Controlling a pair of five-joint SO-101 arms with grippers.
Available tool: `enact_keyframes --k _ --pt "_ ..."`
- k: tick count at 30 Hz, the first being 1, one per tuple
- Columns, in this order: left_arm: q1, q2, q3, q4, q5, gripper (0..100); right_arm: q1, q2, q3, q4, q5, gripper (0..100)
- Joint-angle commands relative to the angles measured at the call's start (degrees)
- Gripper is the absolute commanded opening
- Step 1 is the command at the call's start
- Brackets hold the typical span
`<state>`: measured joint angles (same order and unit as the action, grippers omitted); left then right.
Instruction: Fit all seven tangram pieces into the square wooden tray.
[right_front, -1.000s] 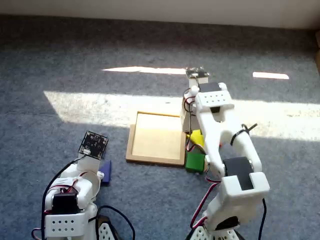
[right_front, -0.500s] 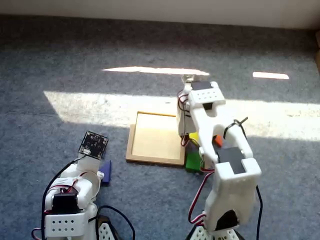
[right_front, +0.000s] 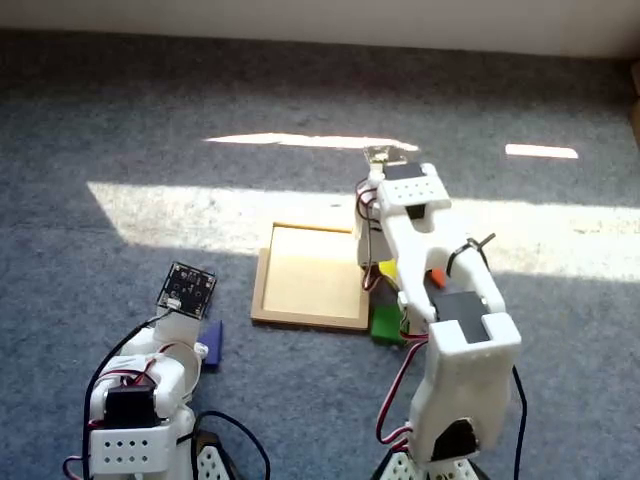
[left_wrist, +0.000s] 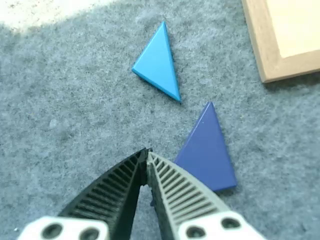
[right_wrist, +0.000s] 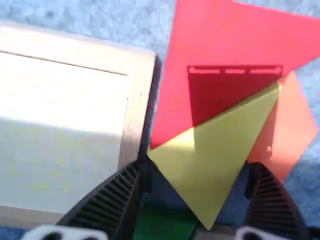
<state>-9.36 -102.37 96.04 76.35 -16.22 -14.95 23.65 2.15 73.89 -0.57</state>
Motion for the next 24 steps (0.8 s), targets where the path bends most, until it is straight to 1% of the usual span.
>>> enact_keyframes --k 1,4,11,14,20,24 --pt "-0.6 -1.6 1.2 0.3 -0.5 1 4.3 0.5 -3.0 -1.6 -0.2 29.3" --pt "-0.6 -1.6 1.2 0.3 -0.5 1 5.7 0.5 -3.5 -0.6 0.0 29.1" --pt "-0.6 -1.6 1.2 0.3 -0.5 1 4.6 0.3 -3.7 5.4 0.3 29.1" --pt "-0.6 -1.6 1.2 0.3 -0.5 1 4.1 0.3 -3.7 4.8 0.2 29.1" --pt "-0.6 -1.6 1.2 0.3 -0.5 1 4.0 0.5 -3.4 -0.8 -0.5 29.1" --pt "-0.6 -1.6 1.2 0.3 -0.5 1 2.4 0.7 -3.6 -2.1 -3.9 29.1"
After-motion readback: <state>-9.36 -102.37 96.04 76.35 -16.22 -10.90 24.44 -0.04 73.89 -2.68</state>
